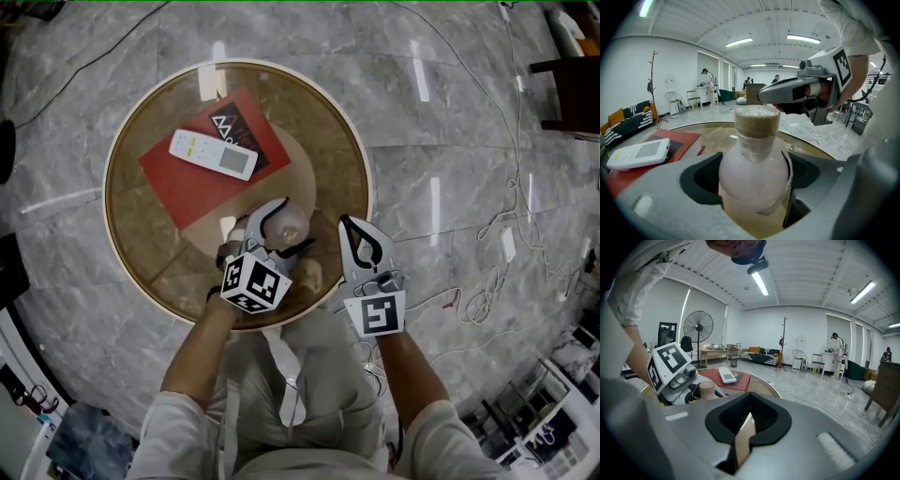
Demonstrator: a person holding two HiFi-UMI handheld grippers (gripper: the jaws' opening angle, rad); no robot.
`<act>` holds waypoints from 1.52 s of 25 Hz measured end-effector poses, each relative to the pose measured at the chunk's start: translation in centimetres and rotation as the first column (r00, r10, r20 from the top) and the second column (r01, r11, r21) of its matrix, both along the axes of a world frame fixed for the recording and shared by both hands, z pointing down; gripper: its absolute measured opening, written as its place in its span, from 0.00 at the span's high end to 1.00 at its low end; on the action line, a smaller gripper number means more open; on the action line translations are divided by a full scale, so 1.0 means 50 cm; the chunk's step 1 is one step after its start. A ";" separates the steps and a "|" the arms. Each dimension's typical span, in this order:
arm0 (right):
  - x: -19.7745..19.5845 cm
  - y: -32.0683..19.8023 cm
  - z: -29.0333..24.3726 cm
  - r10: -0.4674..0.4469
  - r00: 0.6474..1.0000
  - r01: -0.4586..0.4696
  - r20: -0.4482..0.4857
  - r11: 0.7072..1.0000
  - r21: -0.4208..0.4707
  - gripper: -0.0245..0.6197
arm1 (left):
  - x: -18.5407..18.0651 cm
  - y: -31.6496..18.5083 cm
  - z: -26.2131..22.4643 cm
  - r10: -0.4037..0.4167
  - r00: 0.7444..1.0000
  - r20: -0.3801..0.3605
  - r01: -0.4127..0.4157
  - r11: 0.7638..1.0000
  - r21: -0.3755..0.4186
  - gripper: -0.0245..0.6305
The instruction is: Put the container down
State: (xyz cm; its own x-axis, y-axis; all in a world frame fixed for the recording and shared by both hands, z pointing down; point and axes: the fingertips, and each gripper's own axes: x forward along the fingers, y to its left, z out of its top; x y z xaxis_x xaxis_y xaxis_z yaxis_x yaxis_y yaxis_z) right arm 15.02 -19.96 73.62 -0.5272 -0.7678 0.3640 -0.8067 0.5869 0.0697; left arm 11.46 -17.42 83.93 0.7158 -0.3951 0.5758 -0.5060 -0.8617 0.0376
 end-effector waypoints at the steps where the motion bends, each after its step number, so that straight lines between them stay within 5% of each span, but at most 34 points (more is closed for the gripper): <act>1: -0.001 0.000 -0.001 0.001 1.000 -0.001 0.002 1.000 -0.003 0.95 | 0.000 0.000 0.000 0.000 1.000 -0.001 0.000 1.000 -0.001 0.34; 19: -0.020 0.051 -0.040 0.020 1.000 -0.019 -0.017 1.000 0.015 0.95 | -0.034 0.037 -0.033 -0.004 0.999 -0.050 0.006 0.999 0.038 0.29; 28: -0.060 0.109 -0.159 0.033 0.999 -0.031 -0.038 0.999 0.044 0.95 | -0.124 0.072 -0.176 -0.060 0.992 -0.110 0.065 0.997 0.043 0.30; 38: -0.106 0.160 -0.291 0.066 0.997 -0.063 -0.043 0.996 0.069 0.95 | -0.182 0.108 -0.328 -0.032 0.990 -0.135 0.041 0.997 0.070 0.34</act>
State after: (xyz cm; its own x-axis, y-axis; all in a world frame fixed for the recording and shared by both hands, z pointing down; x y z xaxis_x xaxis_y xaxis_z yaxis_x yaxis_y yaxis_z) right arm 9.72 -11.97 59.07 -0.4601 -0.8233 0.3323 -0.8377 0.5266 0.1449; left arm 2.35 -12.01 67.50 0.7689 -0.4594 0.4446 -0.5317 -0.8457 0.0456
